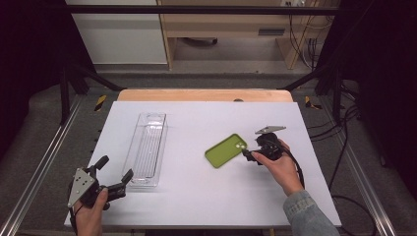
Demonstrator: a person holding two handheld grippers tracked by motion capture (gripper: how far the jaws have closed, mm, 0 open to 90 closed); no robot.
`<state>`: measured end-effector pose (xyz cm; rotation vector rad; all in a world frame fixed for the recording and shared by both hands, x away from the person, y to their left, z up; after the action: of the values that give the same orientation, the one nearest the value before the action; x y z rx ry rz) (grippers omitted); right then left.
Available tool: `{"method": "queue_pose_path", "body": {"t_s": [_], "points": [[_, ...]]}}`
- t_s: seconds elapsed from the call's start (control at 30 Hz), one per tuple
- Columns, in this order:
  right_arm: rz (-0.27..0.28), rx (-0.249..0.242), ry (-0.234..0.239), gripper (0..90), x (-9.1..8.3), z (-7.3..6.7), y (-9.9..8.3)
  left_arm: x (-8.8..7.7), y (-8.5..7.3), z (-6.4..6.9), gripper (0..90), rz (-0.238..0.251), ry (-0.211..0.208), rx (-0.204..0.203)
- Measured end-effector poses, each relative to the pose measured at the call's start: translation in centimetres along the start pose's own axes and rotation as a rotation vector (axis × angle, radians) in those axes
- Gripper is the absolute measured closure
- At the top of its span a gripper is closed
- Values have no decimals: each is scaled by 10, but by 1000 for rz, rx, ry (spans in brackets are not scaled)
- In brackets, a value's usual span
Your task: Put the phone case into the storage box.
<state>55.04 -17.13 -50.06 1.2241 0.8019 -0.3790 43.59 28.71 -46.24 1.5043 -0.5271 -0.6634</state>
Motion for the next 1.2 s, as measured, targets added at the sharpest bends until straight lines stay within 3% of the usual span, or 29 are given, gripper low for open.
{"method": "queue_pose_path", "body": {"t_s": [0.3, 0.63, 0.83, 1.2], "points": [[28, 27, -10, 270, 11, 3, 3, 0, 1, 0, 17, 5, -2, 1], [53, 112, 6, 328, 23, 10, 9, 0, 0, -1, 18, 5, 1, -3], [53, 115, 3, 320, 24, 11, 10, 1, 0, 1, 18, 2, -4, -2], [31, 71, -19, 341, 32, 6, 25, 0, 0, 0, 18, 2, -3, -2]]}}
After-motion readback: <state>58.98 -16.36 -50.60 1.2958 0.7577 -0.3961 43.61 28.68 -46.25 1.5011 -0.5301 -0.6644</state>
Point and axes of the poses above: each handheld gripper's, and its own axes: x roughly forward along the jaws, y roughly out of its top, z roughly to its right, the point moved 6 cm from there along x, roughly forward along the jaws, and after that the axes turned 15 degrees about -y, right-handed, at the moved point
